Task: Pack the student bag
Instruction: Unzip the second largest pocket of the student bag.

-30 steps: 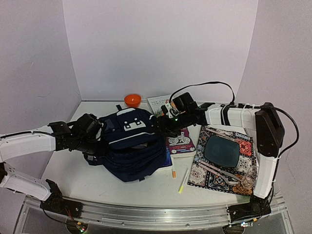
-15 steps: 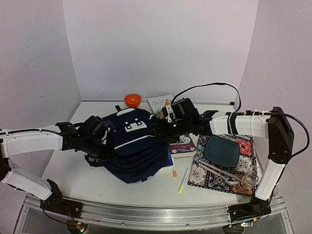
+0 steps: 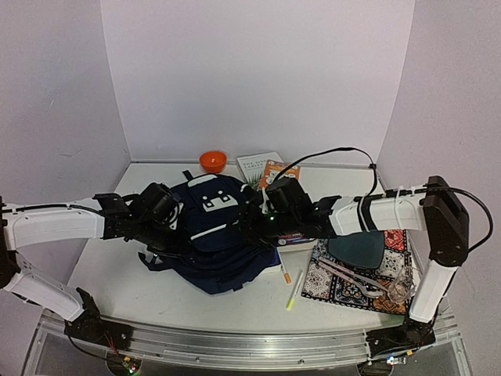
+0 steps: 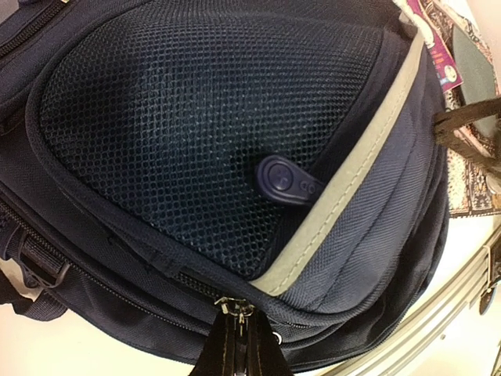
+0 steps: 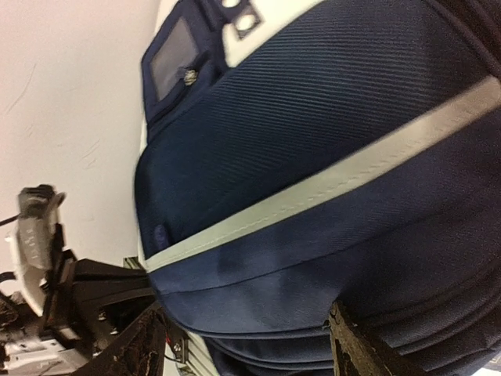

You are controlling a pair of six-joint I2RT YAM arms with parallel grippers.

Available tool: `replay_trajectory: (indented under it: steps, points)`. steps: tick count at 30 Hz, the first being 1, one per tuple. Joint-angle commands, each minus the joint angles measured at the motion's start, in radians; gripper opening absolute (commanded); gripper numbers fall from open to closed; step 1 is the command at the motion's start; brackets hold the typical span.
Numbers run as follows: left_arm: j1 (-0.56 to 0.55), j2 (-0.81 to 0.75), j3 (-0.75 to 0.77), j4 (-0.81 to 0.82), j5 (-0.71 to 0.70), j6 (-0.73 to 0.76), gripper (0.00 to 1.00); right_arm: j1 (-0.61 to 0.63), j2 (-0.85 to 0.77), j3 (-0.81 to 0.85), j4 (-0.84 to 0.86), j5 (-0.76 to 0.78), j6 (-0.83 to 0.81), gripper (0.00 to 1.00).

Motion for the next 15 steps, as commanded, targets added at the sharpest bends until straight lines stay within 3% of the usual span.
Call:
replay_trajectory:
  steps: [1,5,15]
  points:
    - [-0.011,-0.032,0.074,0.147,0.024,-0.027,0.0,0.006,-0.085,-0.094,-0.034,0.129,0.077,0.73]
    - [-0.011,-0.026,0.082,0.147,0.026,-0.034,0.0,0.006,-0.119,-0.112,-0.041,0.172,0.073,0.75]
    - [-0.011,-0.024,0.099,0.151,0.048,-0.03,0.0,0.008,-0.038,-0.065,0.109,0.077,0.1,0.74]
